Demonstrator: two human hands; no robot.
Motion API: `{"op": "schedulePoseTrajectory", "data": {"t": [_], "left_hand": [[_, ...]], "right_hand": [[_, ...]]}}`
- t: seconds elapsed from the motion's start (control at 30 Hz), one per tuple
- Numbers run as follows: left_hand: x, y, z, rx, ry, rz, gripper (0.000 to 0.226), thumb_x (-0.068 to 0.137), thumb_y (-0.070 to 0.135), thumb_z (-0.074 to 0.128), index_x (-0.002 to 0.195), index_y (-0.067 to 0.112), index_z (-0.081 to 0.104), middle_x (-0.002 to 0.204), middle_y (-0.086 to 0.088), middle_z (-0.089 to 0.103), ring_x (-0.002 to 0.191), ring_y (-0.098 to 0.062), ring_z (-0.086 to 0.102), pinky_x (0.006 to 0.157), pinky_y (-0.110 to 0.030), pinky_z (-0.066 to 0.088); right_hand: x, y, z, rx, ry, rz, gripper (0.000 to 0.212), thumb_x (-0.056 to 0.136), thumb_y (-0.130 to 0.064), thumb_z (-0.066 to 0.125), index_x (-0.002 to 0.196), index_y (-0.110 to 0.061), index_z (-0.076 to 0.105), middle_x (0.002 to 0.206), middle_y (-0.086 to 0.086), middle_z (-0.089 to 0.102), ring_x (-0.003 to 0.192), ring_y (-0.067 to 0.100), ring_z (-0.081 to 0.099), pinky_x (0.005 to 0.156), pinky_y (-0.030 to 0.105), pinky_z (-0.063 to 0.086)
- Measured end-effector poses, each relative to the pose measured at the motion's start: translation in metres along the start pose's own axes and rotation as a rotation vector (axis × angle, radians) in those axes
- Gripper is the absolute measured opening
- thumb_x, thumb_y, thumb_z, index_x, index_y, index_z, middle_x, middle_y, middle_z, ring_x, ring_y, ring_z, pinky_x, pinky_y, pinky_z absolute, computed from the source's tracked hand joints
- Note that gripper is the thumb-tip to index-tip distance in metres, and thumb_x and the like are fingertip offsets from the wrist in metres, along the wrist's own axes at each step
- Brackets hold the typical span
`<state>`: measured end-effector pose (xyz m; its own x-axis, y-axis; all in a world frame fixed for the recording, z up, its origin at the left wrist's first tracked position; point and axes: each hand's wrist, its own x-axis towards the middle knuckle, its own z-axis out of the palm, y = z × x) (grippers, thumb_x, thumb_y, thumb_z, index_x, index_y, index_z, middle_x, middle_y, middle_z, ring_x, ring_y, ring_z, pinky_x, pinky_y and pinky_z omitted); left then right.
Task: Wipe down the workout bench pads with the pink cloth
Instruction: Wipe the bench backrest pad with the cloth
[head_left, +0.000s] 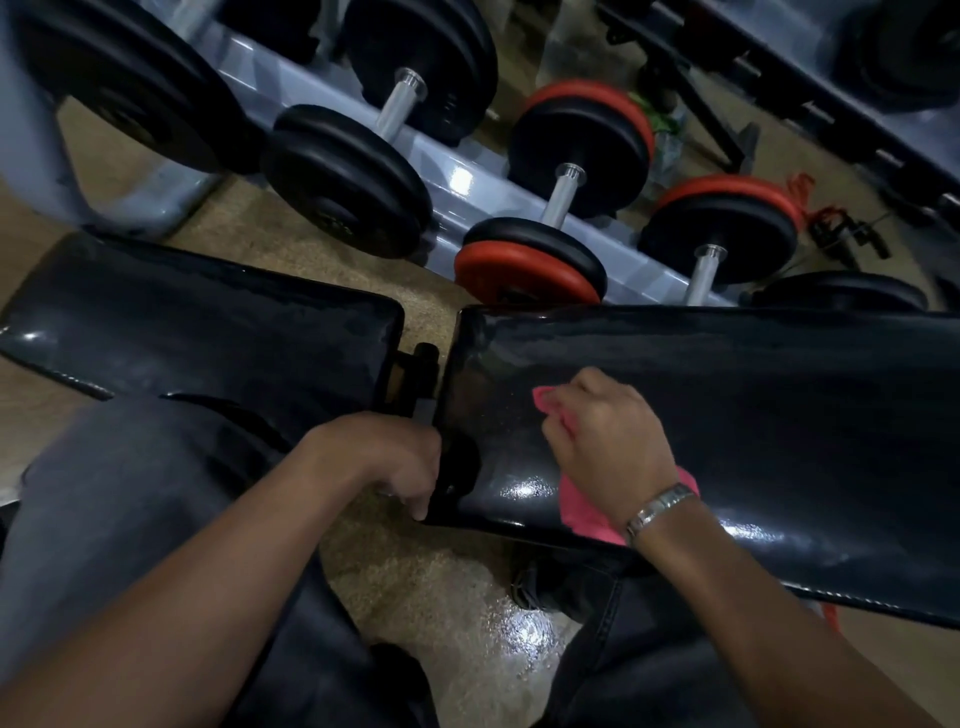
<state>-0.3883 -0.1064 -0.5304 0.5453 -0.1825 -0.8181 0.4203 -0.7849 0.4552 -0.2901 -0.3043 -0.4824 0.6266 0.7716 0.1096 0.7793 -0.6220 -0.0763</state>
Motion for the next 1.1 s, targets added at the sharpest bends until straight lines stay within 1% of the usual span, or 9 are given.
{"op": "schedulePoseTrajectory", "data": {"t": [0.1, 0.2, 0.3, 0.47, 0.6, 0.67, 0.83, 0.97, 1.1], "left_hand": [[0.002, -0.003, 0.0, -0.005, 0.008, 0.004, 0.003, 0.086, 0.017, 0.077, 0.089, 0.016, 0.079, 0.106, -0.007, 0.078, 0.105, -0.023, 0.071, 0.096, -0.043, 0.06], [0.003, -0.004, 0.0, -0.016, 0.008, 0.014, 0.012, 0.087, 0.013, 0.073, 0.077, 0.021, 0.076, 0.105, -0.007, 0.078, 0.105, -0.024, 0.071, 0.096, -0.046, 0.06], [0.003, -0.003, -0.001, -0.037, 0.011, 0.014, 0.006, 0.088, 0.014, 0.074, 0.091, 0.012, 0.079, 0.106, -0.009, 0.078, 0.104, -0.025, 0.071, 0.095, -0.044, 0.06], [-0.001, -0.002, -0.002, -0.066, 0.002, 0.015, 0.011, 0.089, 0.014, 0.074, 0.098, 0.009, 0.077, 0.109, -0.013, 0.077, 0.106, -0.028, 0.071, 0.081, -0.037, 0.058], [-0.001, -0.001, -0.002, -0.065, 0.004, 0.014, 0.015, 0.089, 0.012, 0.073, 0.102, 0.007, 0.079, 0.112, -0.013, 0.077, 0.108, -0.027, 0.072, 0.08, -0.036, 0.058], [0.0, -0.002, -0.002, -0.069, 0.003, 0.02, 0.016, 0.09, 0.012, 0.072, 0.104, 0.007, 0.079, 0.112, -0.013, 0.077, 0.109, -0.028, 0.072, 0.078, -0.035, 0.056], [0.005, -0.004, -0.001, -0.04, -0.011, 0.017, 0.018, 0.089, 0.015, 0.074, 0.105, 0.007, 0.079, 0.111, -0.012, 0.077, 0.106, -0.028, 0.072, 0.091, -0.041, 0.06], [0.004, -0.001, -0.003, 0.003, -0.001, 0.008, 0.021, 0.088, 0.017, 0.075, 0.107, 0.007, 0.079, 0.111, -0.013, 0.077, 0.105, -0.029, 0.073, 0.076, -0.033, 0.054], [0.003, 0.0, -0.004, 0.044, 0.01, 0.01, 0.02, 0.089, 0.018, 0.075, 0.106, 0.008, 0.077, 0.11, -0.013, 0.076, 0.095, -0.025, 0.07, 0.071, -0.032, 0.05]], "right_hand": [[0.012, -0.006, 0.006, -0.025, 0.033, 0.093, 0.012, 0.082, -0.01, 0.065, 0.089, -0.012, 0.074, 0.082, 0.006, 0.061, 0.069, 0.027, 0.062, 0.07, 0.04, 0.055], [0.007, -0.02, 0.016, -0.04, 0.016, 0.051, 0.014, 0.081, -0.006, 0.069, 0.093, -0.01, 0.074, 0.082, 0.009, 0.059, 0.068, 0.028, 0.06, 0.065, 0.039, 0.055], [0.008, -0.018, 0.018, -0.015, -0.035, -0.032, 0.013, 0.081, -0.01, 0.066, 0.09, -0.012, 0.075, 0.082, 0.006, 0.061, 0.07, 0.025, 0.062, 0.069, 0.039, 0.055], [0.024, -0.031, 0.027, -0.124, 0.03, 0.076, 0.007, 0.075, -0.006, 0.07, 0.082, -0.008, 0.07, 0.079, 0.012, 0.06, 0.063, 0.031, 0.059, 0.061, 0.039, 0.052], [0.016, -0.035, 0.034, -0.136, -0.018, -0.088, 0.012, 0.073, -0.007, 0.072, 0.084, -0.01, 0.072, 0.079, 0.01, 0.059, 0.065, 0.029, 0.059, 0.062, 0.037, 0.05], [0.024, -0.031, 0.033, -0.123, -0.001, -0.081, 0.008, 0.071, -0.008, 0.073, 0.079, -0.012, 0.072, 0.076, 0.008, 0.059, 0.064, 0.029, 0.059, 0.063, 0.036, 0.049], [0.026, -0.047, 0.045, -0.17, -0.007, -0.018, 0.017, 0.073, -0.006, 0.071, 0.09, -0.009, 0.073, 0.083, 0.01, 0.06, 0.07, 0.03, 0.059, 0.065, 0.038, 0.05], [0.023, -0.049, 0.046, -0.152, -0.082, -0.129, 0.012, 0.074, -0.014, 0.068, 0.085, -0.015, 0.073, 0.083, 0.005, 0.059, 0.072, 0.025, 0.06, 0.066, 0.036, 0.047], [0.031, -0.056, 0.049, -0.14, -0.058, -0.003, 0.012, 0.072, -0.011, 0.073, 0.084, -0.013, 0.073, 0.084, 0.007, 0.061, 0.074, 0.027, 0.061, 0.065, 0.036, 0.049]]}}
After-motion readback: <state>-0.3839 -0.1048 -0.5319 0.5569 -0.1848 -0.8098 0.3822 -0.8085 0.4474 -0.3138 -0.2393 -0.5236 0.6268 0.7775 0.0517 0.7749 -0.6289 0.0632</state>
